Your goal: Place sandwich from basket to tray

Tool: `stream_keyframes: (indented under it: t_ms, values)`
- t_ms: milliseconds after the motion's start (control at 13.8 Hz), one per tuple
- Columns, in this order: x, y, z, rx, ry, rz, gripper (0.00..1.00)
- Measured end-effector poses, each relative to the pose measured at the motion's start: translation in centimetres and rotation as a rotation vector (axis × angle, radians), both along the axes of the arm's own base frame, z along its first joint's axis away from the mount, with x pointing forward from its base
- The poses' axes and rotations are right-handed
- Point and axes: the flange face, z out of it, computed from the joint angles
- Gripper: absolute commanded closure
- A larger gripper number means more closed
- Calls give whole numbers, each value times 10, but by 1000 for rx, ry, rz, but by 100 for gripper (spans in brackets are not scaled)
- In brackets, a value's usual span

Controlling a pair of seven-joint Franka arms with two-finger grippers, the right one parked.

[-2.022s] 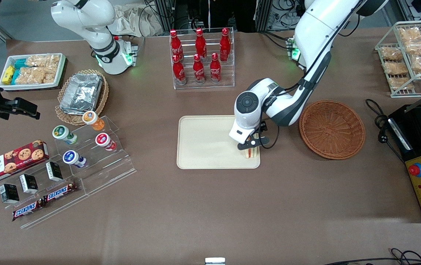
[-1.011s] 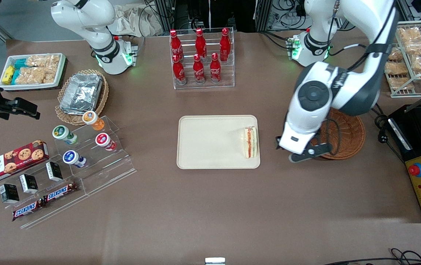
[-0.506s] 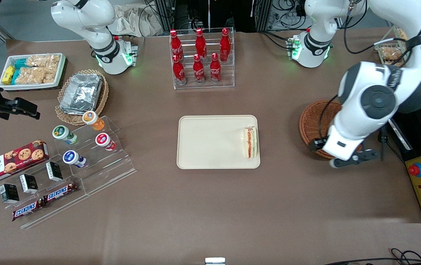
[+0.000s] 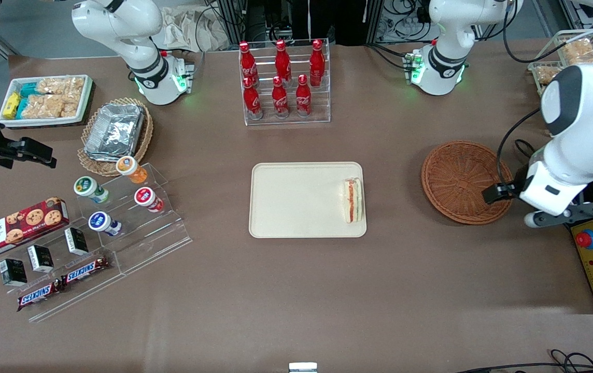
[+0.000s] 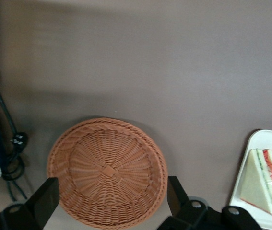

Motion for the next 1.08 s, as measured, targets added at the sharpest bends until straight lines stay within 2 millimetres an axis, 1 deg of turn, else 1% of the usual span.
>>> stream_keyframes:
  t_ms: [144,361,506,650,794,1083]
  values:
    - [-4,17,10,-19,0,-33,0]
    - [-11,53,27,-40,-10,-42,0]
    - [-16,66,41,-42,-17,-49,0]
    - [-19,69,56,-42,-27,-51,0]
    - [-19,69,65,-41,-36,-51,0]
    - [-19,69,66,-41,-35,-51,0]
